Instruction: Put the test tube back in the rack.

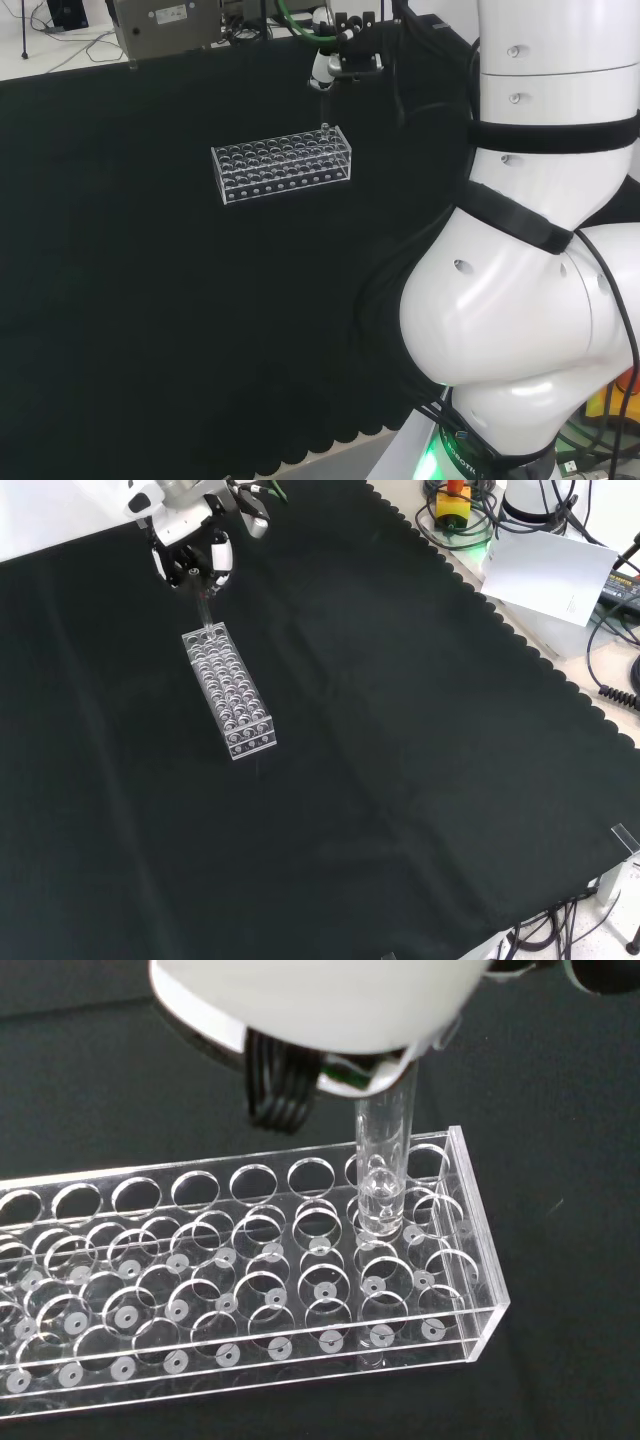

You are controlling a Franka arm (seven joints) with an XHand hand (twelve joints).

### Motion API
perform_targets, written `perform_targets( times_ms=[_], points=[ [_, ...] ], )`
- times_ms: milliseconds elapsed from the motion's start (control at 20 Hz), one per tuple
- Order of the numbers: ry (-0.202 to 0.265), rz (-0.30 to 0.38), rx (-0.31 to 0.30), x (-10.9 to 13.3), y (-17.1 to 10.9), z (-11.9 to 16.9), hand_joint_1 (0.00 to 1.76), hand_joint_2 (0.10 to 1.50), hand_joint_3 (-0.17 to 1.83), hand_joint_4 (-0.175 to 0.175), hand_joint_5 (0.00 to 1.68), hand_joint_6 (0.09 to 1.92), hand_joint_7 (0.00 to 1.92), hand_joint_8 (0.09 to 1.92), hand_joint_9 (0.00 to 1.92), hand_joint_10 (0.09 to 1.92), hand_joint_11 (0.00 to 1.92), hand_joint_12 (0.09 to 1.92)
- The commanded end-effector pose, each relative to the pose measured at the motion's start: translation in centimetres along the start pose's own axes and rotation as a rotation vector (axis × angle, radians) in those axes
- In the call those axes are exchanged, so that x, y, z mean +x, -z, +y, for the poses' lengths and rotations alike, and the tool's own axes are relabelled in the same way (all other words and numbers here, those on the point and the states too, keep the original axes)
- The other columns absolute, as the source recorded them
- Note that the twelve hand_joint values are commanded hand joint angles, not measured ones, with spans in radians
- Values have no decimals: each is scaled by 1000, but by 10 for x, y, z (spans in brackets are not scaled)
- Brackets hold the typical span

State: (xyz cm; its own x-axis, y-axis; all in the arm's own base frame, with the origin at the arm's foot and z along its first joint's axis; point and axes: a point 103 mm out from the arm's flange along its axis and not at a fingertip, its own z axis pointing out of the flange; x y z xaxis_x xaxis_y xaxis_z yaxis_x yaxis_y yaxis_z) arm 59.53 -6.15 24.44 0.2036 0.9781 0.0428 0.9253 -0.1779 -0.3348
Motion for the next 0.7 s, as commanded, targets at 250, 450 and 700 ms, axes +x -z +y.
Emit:
perform_targets(
  times_ms=[250, 450, 700],
  points=[
    [0, -2, 22, 4, -10, 10, 1229, 565, 770, -175, 1372, 537, 1786, 441, 1830, 121, 1548, 666],
    [7, 6, 18, 3, -10, 10, 1229, 565, 770, -175, 1372, 537, 1786, 440, 1830, 120, 1547, 666],
    [6, 7, 26, 2, -13, 11, 1229, 565, 770, -175, 1372, 537, 1786, 440, 1831, 119, 1548, 666]
  ],
)
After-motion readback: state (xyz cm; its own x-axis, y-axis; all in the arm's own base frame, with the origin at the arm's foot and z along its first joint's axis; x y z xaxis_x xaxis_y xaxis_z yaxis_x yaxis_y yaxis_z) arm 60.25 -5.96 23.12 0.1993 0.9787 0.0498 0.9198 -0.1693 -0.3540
